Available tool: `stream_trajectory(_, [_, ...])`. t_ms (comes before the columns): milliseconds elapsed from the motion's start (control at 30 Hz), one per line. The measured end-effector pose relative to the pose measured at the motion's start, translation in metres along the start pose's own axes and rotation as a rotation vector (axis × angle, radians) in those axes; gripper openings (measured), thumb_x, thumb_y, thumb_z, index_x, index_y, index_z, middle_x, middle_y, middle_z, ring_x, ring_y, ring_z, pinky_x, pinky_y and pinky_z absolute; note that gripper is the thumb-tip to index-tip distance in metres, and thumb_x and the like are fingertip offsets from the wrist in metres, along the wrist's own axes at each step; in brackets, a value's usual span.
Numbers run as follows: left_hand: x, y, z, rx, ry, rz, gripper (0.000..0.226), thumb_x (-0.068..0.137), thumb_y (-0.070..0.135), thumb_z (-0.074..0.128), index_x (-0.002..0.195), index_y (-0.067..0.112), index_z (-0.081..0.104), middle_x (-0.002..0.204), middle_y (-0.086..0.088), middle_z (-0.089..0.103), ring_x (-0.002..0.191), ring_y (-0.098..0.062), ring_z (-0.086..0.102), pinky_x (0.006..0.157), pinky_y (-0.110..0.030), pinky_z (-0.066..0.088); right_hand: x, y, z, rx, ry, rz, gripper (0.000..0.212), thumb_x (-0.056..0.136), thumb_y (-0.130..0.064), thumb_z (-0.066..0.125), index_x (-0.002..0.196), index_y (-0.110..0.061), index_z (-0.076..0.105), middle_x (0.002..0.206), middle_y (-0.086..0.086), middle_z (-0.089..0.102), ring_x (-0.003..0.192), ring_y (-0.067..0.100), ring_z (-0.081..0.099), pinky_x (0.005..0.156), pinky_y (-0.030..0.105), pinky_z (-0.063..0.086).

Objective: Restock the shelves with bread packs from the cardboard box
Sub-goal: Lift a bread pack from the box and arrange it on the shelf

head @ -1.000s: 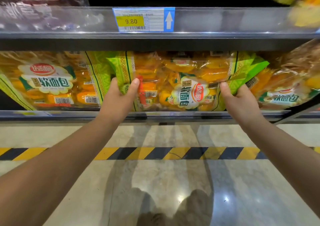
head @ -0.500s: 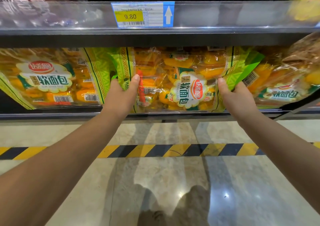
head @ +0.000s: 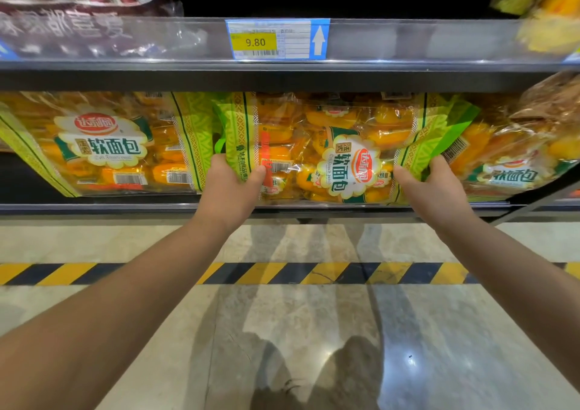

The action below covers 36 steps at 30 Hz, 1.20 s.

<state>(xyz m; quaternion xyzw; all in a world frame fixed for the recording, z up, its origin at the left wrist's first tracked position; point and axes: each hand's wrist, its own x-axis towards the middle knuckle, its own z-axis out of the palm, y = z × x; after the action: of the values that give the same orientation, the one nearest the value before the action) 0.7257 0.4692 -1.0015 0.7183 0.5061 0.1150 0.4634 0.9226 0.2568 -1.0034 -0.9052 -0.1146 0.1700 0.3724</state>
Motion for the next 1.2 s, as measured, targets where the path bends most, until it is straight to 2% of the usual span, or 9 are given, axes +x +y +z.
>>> stream_trajectory(133, [-0.003, -0.002, -0.004, 0.009, 0.015, 0.002, 0.062, 0.098, 0.045, 0.069, 0.142, 0.01, 0.044, 0.127, -0.013, 0.06, 0.109, -0.03, 0.062, 0.095, -0.05, 0.055, -0.004, -0.002, 0.002, -0.041, 0.007, -0.004, 0.032, 0.098, -0.042, 0.064, 0.118, -0.022, 0.048, 0.105, -0.001, 0.061, 0.095, 0.024, 0.061, 0.082, 0.049, 0.058])
stream_trajectory(333, [-0.001, 0.001, -0.003, 0.024, -0.05, 0.023, 0.074, 0.096, 0.042, 0.072, 0.155, 0.016, 0.036, 0.148, -0.007, 0.054, 0.136, -0.03, 0.053, 0.115, -0.056, 0.045, -0.002, -0.007, 0.005, -0.009, 0.01, -0.019, 0.034, 0.096, -0.037, 0.068, 0.121, -0.019, 0.054, 0.111, 0.002, 0.064, 0.102, 0.027, 0.063, 0.088, 0.053, 0.057])
stream_trajectory(433, [-0.004, 0.003, -0.008, 0.003, -0.068, 0.033, 0.073, 0.1, 0.035, 0.069, 0.16, 0.017, 0.031, 0.157, -0.003, 0.048, 0.144, -0.022, 0.046, 0.121, -0.045, 0.038, -0.001, -0.006, 0.004, 0.009, 0.025, -0.034, 0.03, 0.096, -0.039, 0.068, 0.115, -0.018, 0.057, 0.107, 0.004, 0.066, 0.099, 0.029, 0.065, 0.087, 0.055, 0.058])
stream_trajectory(567, [-0.007, -0.001, -0.01, -0.037, -0.094, 0.063, 0.07, 0.105, 0.026, 0.064, 0.163, 0.015, 0.026, 0.147, 0.005, 0.047, 0.123, -0.005, 0.037, 0.101, -0.025, 0.032, -0.001, -0.001, 0.002, 0.021, 0.023, -0.071, 0.027, 0.098, -0.037, 0.066, 0.11, -0.014, 0.058, 0.099, 0.005, 0.065, 0.093, 0.029, 0.063, 0.079, 0.047, 0.057])
stream_trajectory(700, [-0.005, 0.0, -0.012, -0.066, -0.087, 0.08, 0.075, 0.104, 0.03, 0.065, 0.165, 0.017, 0.022, 0.161, 0.004, 0.04, 0.148, -0.017, 0.039, 0.115, -0.034, 0.035, 0.002, 0.002, 0.002, 0.051, 0.034, -0.104, 0.025, 0.099, -0.036, 0.066, 0.111, -0.015, 0.059, 0.102, 0.003, 0.065, 0.092, 0.025, 0.063, 0.07, 0.037, 0.055])
stream_trajectory(833, [-0.006, -0.001, -0.009, -0.049, -0.088, 0.094, 0.067, 0.104, 0.026, 0.065, 0.161, 0.015, 0.029, 0.122, 0.024, 0.049, 0.124, -0.004, 0.043, 0.099, -0.024, 0.034, 0.002, 0.004, 0.003, 0.053, 0.02, -0.084, 0.023, 0.099, -0.036, 0.065, 0.111, -0.018, 0.058, 0.103, 0.0, 0.065, 0.091, 0.021, 0.064, 0.072, 0.041, 0.059])
stream_trajectory(933, [-0.005, -0.004, -0.008, -0.003, -0.067, 0.1, 0.066, 0.102, 0.033, 0.068, 0.158, 0.019, 0.037, 0.152, 0.006, 0.05, 0.136, -0.013, 0.046, 0.112, -0.034, 0.039, 0.002, 0.003, 0.005, 0.024, 0.001, -0.045, 0.025, 0.099, -0.039, 0.065, 0.111, -0.019, 0.057, 0.102, 0.003, 0.065, 0.093, 0.027, 0.064, 0.075, 0.049, 0.061])
stream_trajectory(1067, [-0.002, 0.0, -0.007, -0.018, -0.072, 0.087, 0.045, 0.102, 0.033, 0.067, 0.142, 0.022, 0.051, 0.127, 0.01, 0.062, 0.113, -0.01, 0.055, 0.101, -0.036, 0.046, 0.002, 0.003, 0.003, 0.042, 0.01, -0.06, 0.025, 0.098, -0.038, 0.066, 0.112, -0.018, 0.06, 0.104, 0.002, 0.068, 0.095, 0.027, 0.066, 0.08, 0.052, 0.061])
stream_trajectory(1200, [-0.001, 0.003, -0.009, -0.031, -0.05, 0.088, 0.055, 0.103, 0.039, 0.064, 0.152, 0.019, 0.046, 0.136, -0.001, 0.062, 0.123, -0.021, 0.061, 0.11, -0.047, 0.05, 0.003, 0.006, -0.002, 0.1, 0.012, -0.102, 0.021, 0.099, -0.035, 0.065, 0.108, -0.015, 0.064, 0.101, 0.004, 0.07, 0.094, 0.027, 0.067, 0.078, 0.051, 0.061])
